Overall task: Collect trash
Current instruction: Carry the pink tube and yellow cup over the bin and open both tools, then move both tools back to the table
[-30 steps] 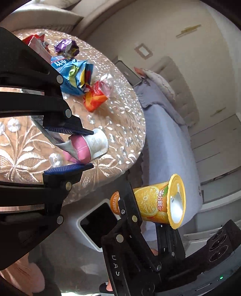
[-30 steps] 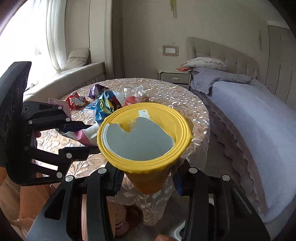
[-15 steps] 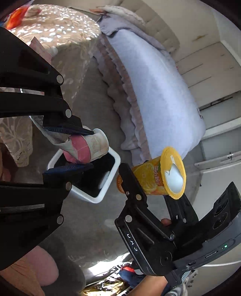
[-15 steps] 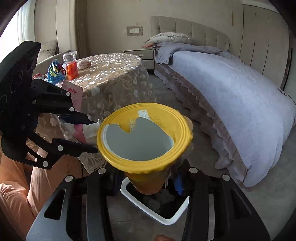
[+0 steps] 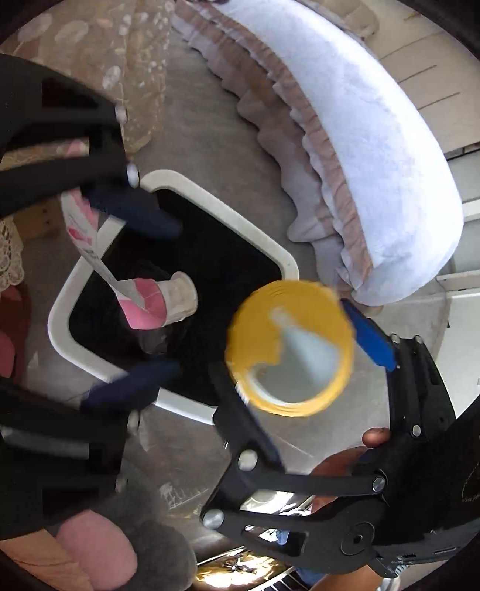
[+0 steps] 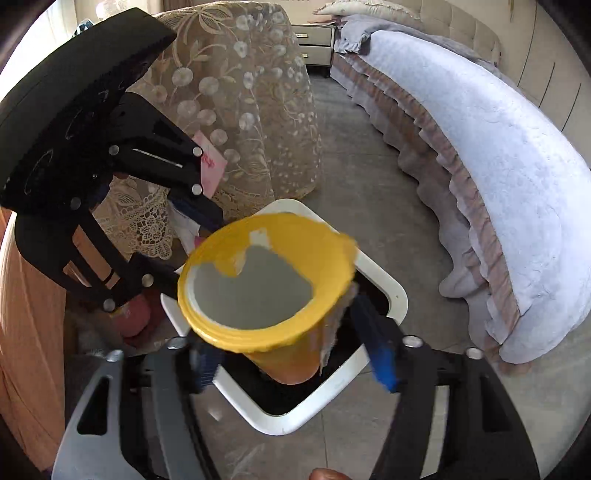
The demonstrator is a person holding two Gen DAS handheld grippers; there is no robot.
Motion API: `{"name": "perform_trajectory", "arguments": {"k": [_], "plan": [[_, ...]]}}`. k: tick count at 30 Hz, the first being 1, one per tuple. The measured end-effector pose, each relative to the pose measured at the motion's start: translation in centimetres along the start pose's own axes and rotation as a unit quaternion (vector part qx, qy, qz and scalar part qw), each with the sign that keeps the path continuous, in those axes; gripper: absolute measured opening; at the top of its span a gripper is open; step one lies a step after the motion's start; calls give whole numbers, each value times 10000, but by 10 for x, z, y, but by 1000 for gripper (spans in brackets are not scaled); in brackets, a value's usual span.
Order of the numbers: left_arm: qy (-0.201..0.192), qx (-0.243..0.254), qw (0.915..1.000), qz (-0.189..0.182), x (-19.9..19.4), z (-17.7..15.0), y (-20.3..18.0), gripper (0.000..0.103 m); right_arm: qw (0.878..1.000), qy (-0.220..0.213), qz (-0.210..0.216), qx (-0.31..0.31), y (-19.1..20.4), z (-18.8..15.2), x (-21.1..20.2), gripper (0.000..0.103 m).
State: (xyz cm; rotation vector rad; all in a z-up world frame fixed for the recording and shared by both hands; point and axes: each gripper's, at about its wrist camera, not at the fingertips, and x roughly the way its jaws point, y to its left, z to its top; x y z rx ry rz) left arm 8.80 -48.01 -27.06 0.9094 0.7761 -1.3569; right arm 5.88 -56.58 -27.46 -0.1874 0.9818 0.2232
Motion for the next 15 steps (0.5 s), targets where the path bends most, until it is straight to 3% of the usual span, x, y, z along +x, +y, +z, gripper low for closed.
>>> {"name": "perform_trajectory", "arguments": {"k": [2, 8, 15], "plan": [[-41, -40, 9999, -109, 3, -1, 2, 98, 9997, 177, 187, 59, -9, 2, 6, 99], [-237, -203, 9995, -109, -6, 4, 10, 98, 9997, 96, 225, -56, -9, 5, -3, 99], [-659, -92, 9977, 153, -46, 15, -2, 98, 9995, -126, 77, -286, 10, 15, -31, 99]]}}
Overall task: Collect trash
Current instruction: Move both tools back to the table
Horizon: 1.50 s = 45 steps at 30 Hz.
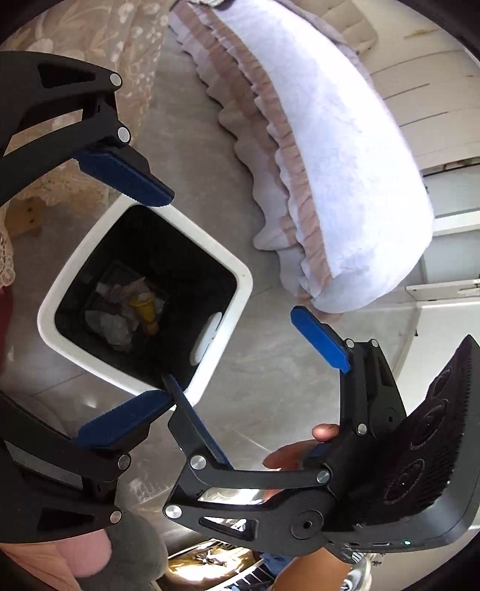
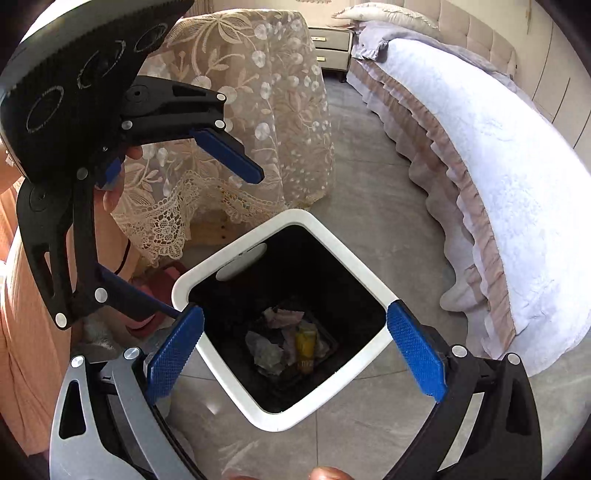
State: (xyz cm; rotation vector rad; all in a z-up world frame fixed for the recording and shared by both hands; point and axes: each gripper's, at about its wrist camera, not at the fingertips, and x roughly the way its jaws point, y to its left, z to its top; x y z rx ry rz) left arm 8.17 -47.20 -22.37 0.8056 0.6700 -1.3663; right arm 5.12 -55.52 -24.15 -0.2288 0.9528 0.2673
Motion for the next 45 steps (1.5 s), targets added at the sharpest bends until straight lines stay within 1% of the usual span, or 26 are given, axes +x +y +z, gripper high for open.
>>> {"name": "perform_trajectory", "arguments": {"k": [3, 7, 12, 15, 17, 19, 22, 26, 31, 34, 37, 39, 41, 42, 43, 44, 45], "plan": [[-159, 161, 9994, 263, -23, 3, -10, 98, 9998, -189, -75, -55, 6, 7, -19, 99], [-422, 117, 9977, 524, -58, 6, -16, 98, 9980, -517, -299, -187, 19, 19, -49, 99], [-697, 23, 9935, 895, -102, 4, -21, 98, 9927, -973, -545, -460, 42, 39, -84, 99], [-820, -180, 9870, 1371, -128, -2, -18, 98, 9891, -1254, -582, -499, 57, 54, -100, 99], [-905, -395, 9817, 1626, -147, -10, -14, 98, 9855, -1499, -619, -500, 68, 64, -109, 99], [-1003, -607, 9761, 1832, -168, -19, -10, 98, 9826, -1713, -550, -463, 78, 76, -116, 99], [-1152, -809, 9651, 2206, -198, -35, -7, 98, 9790, -1950, -413, -420, 95, 95, -122, 99], [-1185, -1031, 9491, 2731, -230, -55, 1, 98, 9750, -2146, -289, -498, 118, 122, -123, 99], [-1233, -1415, 9323, 3091, -261, -79, 16, 98, 9722, -2269, -75, -570, 140, 155, -120, 99], [-1226, -1583, 9202, 3364, -277, -95, 24, 98, 9717, -2294, 12, -564, 154, 176, -115, 99], [-1197, -1873, 9041, 3650, -292, -113, 37, 98, 9725, -2291, 146, -401, 167, 198, -107, 99], [-1176, -2111, 8912, 3839, -301, -126, 49, 98, 9729, -2286, 210, -256, 174, 214, -100, 99], [-1099, -2345, 8782, 4022, -311, -144, 62, 98, 9737, -2262, 258, -91, 181, 230, -91, 99], [-1027, -2450, 8730, 4091, -313, -150, 70, 98, 9739, -2255, 269, -18, 184, 238, -88, 99], [-976, -2545, 8680, 4150, -319, -159, 78, 98, 9739, -2253, 251, 59, 187, 245, -84, 99], [-952, -2625, 8653, 4162, -321, -166, 84, 98, 9741, -2244, 248, 114, 189, 252, -80, 99], [-938, -2700, 8649, 4127, -323, -172, 90, 98, 9746, -2221, 256, 156, 192, 259, -76, 99]]}}
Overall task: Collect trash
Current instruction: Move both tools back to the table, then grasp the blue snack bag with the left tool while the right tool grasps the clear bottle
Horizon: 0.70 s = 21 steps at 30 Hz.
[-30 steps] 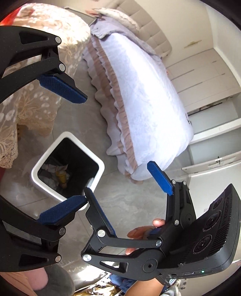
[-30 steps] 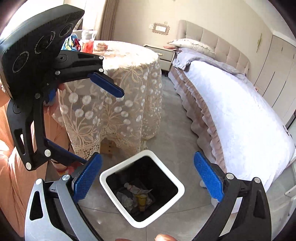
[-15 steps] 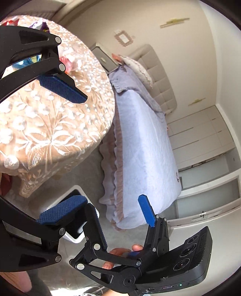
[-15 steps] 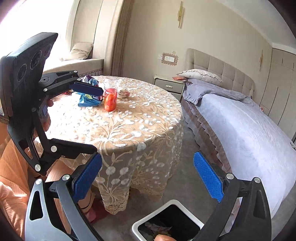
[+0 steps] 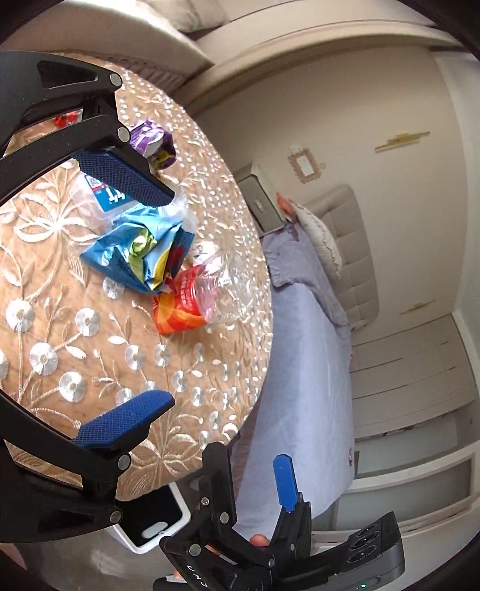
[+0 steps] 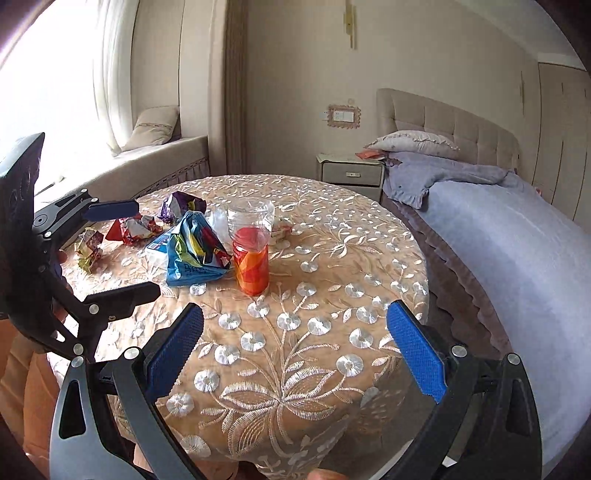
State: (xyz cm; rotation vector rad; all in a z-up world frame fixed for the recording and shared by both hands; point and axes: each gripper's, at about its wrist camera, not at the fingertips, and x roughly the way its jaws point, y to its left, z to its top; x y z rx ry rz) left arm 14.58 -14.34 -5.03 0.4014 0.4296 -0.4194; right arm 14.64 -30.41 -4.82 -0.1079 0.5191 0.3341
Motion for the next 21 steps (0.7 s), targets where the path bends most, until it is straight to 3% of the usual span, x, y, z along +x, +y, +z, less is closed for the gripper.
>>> {"name": "perform_trajectory", "arguments": {"k": [16, 17, 18, 20, 21], "plan": [[706, -261, 9970, -196, 75, -8, 60, 95, 9961, 587, 171, 629, 18, 40, 114, 96], [766, -302, 9962, -276, 79, -8, 60, 87, 9955, 632, 182, 678, 19, 42, 121, 90], [787, -356, 9957, -323, 82, -7, 61, 88, 9949, 699, 173, 707, 19, 44, 127, 85], [808, -375, 9951, -423, 85, -5, 62, 81, 9932, 875, 238, 734, 19, 45, 139, 50], [835, -339, 9950, -423, 86, -3, 61, 80, 9919, 969, 319, 751, 20, 44, 144, 44]]}}
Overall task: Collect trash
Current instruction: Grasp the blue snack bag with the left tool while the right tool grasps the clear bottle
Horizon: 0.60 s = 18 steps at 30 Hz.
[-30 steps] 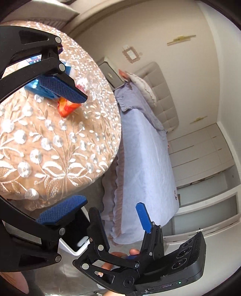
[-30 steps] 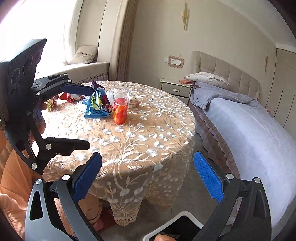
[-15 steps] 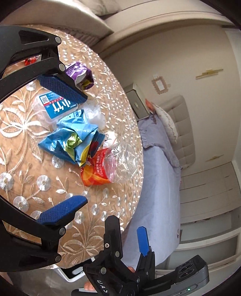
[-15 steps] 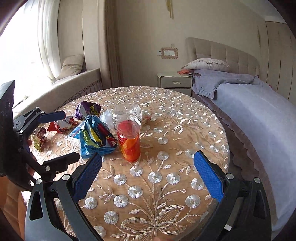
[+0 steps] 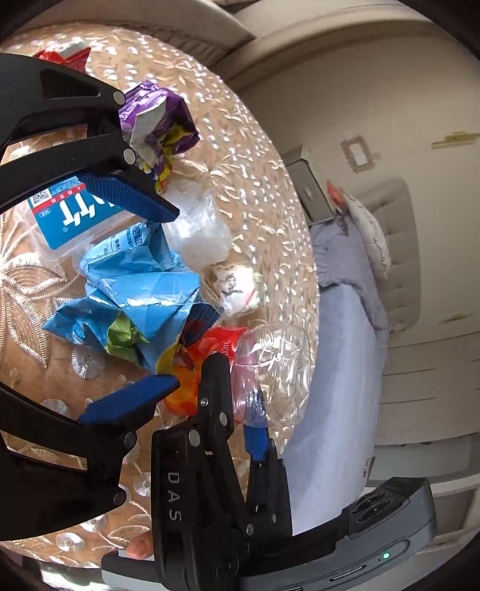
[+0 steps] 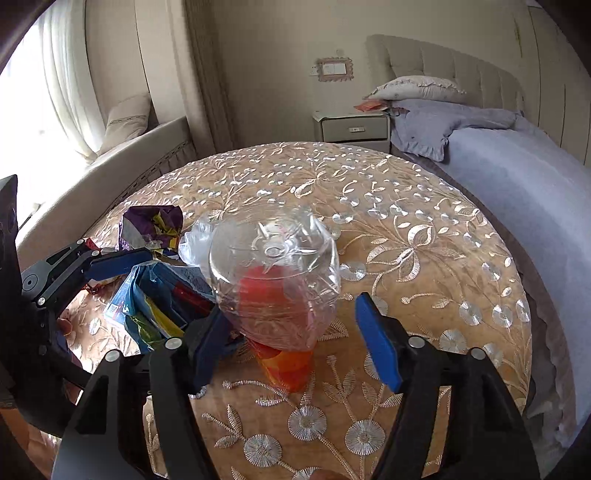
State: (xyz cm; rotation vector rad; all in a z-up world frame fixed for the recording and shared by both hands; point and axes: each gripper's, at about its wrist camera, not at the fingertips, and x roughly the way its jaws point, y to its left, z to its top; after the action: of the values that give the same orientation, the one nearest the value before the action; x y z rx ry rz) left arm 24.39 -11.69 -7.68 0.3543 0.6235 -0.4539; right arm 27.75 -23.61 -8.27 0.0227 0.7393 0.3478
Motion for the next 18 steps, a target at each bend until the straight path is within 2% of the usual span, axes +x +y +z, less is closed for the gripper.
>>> {"name": "perform_trajectory", "arguments": {"k": [2, 5, 7, 13, 15, 18], "plan": [[-5, 59, 10000, 3, -1, 3, -3, 69, 10000, -64, 15, 19, 1, -2, -1, 42], [-41, -16, 10000, -28, -5, 3, -5, 60, 9998, -190, -20, -21, 2, -5, -13, 42], [-86, -32, 9999, -75, -12, 1, -7, 60, 9996, -277, -12, -64, 1, -9, -27, 42], [-287, 95, 9994, 139, -34, 1, -22, 58, 9987, -453, -200, -134, -5, -23, -67, 42], [-319, 43, 9995, -35, -43, 0, -26, 57, 9983, -510, -256, -132, -7, -28, -79, 42], [-316, 193, 9993, 26, -51, -4, -37, 55, 9977, -590, -307, -118, -11, -37, -95, 42]]}}
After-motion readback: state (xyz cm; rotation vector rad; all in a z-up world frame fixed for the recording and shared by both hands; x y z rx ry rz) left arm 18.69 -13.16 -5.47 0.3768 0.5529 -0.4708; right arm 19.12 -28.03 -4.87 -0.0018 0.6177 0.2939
